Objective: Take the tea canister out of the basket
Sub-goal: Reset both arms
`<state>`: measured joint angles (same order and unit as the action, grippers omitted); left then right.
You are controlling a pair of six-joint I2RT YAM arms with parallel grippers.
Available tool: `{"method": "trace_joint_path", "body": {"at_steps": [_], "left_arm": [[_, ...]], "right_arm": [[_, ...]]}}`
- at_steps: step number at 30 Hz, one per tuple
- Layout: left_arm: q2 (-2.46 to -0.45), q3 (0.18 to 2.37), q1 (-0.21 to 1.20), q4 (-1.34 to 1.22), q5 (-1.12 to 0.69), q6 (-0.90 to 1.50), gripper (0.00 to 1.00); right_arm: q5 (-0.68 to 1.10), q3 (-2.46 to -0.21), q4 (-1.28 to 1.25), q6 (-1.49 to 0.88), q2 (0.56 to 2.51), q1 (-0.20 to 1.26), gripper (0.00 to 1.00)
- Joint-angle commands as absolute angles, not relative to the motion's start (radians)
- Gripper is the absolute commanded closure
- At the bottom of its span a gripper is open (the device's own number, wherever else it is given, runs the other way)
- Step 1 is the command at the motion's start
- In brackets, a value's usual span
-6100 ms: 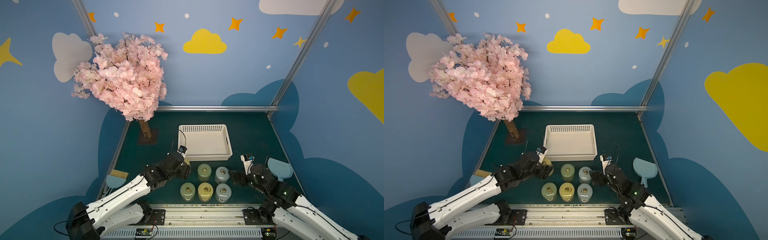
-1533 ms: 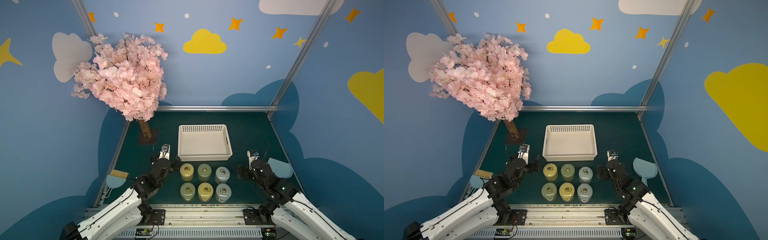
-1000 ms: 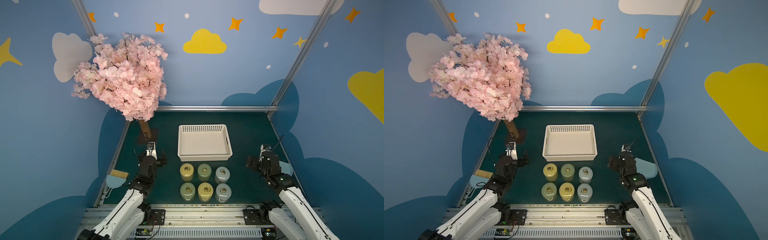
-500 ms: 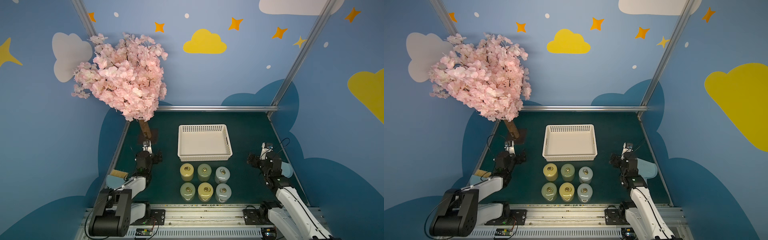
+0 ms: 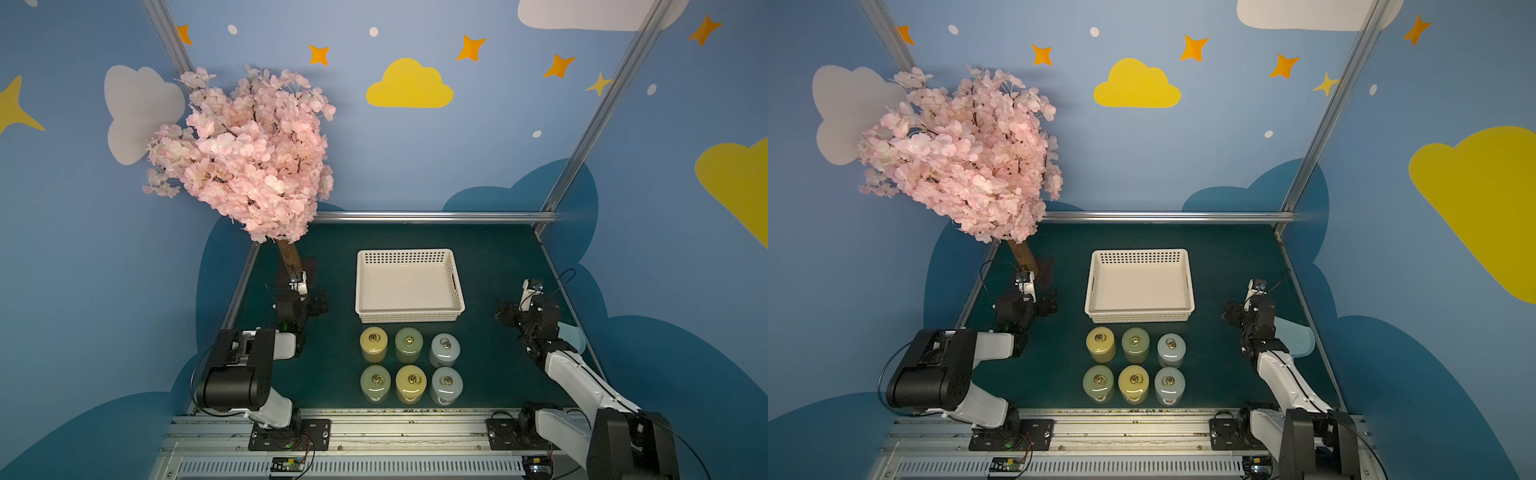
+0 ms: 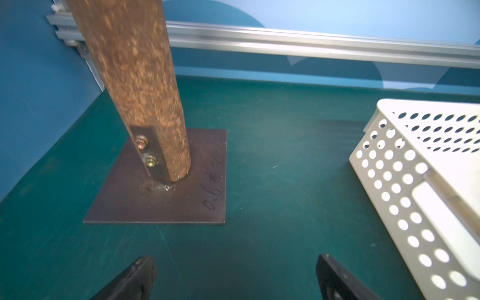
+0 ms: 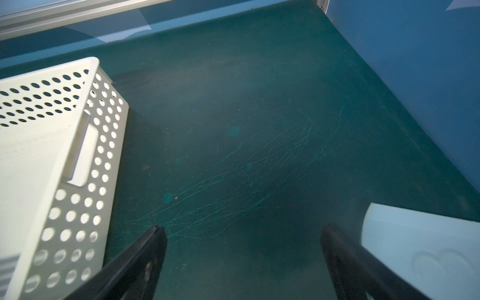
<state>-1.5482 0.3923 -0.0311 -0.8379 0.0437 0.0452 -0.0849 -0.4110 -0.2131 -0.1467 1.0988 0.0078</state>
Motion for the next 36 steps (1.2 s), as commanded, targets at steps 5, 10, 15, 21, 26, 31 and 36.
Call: {"method": "trace_joint_path", "body": {"at_steps": [5,10,15,21,26,31,36], "left_arm": [[-1.536,0.398,-0.026,-0.814,0.033,0.021,0.00],[-1.536,0.397,-0.026,-0.814,0.034,0.020,0.00],[-1.537,0.397,-0.024,-0.814,0.035,0.021,0.00],[-1.537,0.399,-0.025,-0.815,0.035,0.020,0.00],[-1.536,0.399,-0.024,-0.812,0.036,0.020,0.00],[-1.536,0.399,-0.024,-0.813,0.036,0.021,0.00],[-1.538,0.399,-0.024,-0.813,0.037,0.021,0.00]], "right_arm": [[-0.029,-0.486,-0.382,-0.078,1.261,-0.024,0.02],[0.003,-0.501,-0.509,-0.062,1.420,-0.024,0.02],[0.046,-0.427,-0.719,0.032,1.490,0.020,0.01],[0.032,-0.473,-0.594,0.027,1.477,0.024,0.02],[0.023,-0.472,-0.594,0.030,1.476,0.028,0.02],[0.023,-0.472,-0.594,0.029,1.477,0.028,0.01],[0.021,-0.472,-0.594,0.030,1.476,0.029,0.01]]}}
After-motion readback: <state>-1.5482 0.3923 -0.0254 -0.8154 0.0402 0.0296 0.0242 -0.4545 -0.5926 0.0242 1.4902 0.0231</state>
